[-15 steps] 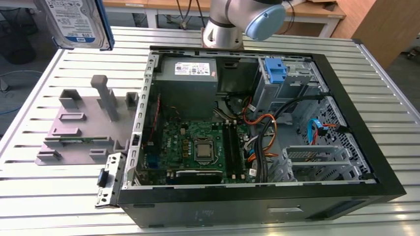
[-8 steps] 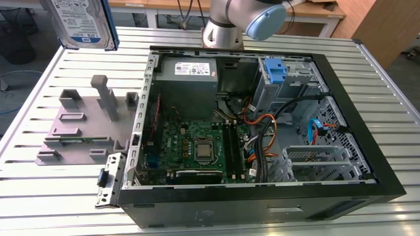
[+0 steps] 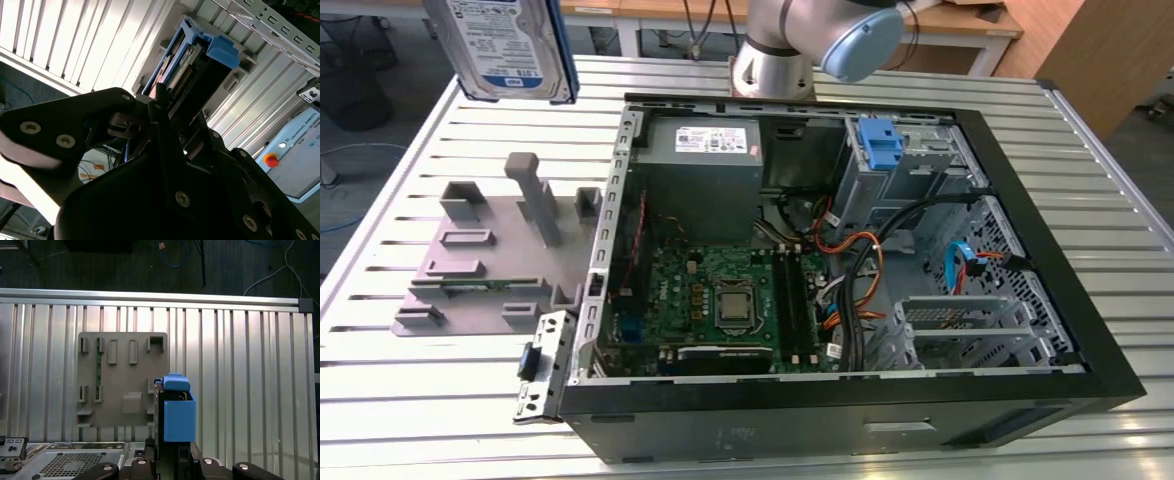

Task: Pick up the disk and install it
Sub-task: 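Pick up the disk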

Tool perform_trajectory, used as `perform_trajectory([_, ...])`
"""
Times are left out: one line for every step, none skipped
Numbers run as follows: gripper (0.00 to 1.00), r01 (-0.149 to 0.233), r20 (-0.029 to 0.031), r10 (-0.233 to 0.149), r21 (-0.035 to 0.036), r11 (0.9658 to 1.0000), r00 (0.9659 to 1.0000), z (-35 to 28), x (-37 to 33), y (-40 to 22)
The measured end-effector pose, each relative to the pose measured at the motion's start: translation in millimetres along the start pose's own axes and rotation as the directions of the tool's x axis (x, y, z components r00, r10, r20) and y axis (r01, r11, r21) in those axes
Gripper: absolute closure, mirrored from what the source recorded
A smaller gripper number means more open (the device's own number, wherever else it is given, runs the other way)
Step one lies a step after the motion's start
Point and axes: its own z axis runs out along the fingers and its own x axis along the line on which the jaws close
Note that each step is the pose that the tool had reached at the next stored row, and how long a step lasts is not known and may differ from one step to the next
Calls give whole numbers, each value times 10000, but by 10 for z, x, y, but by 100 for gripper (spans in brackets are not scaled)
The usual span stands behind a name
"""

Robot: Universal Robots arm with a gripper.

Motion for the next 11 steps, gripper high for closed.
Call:
perform_trajectory([65, 0, 0, 0, 1, 10000, 10000, 2, 0, -25])
perform_trajectory([65, 0, 1, 0, 1, 10000, 10000, 8, 0, -45])
perform_trajectory([65, 0, 1, 0, 2, 10000, 10000, 18, 1, -64])
perform_trajectory([65, -1, 1, 1, 2, 10000, 10000, 29, 2, -80])
perform_trajectory([65, 0, 1, 0, 1, 10000, 10000, 40, 3, -95])
perform_trajectory([65, -1, 0, 1, 0, 10000, 10000, 53, 3, -108])
perform_trajectory([65, 0, 0, 0, 0, 10000, 10000, 67, 5, -119])
perform_trajectory([65, 0, 0, 0, 1, 10000, 10000, 82, 6, -129])
perform_trajectory([65, 0, 1, 0, 1, 10000, 10000, 97, 7, -138])
perform_trajectory([65, -1, 1, 1, 1, 10000, 10000, 112, 8, -147])
perform_trajectory([65, 0, 1, 0, 1, 10000, 10000, 121, 8, -153])
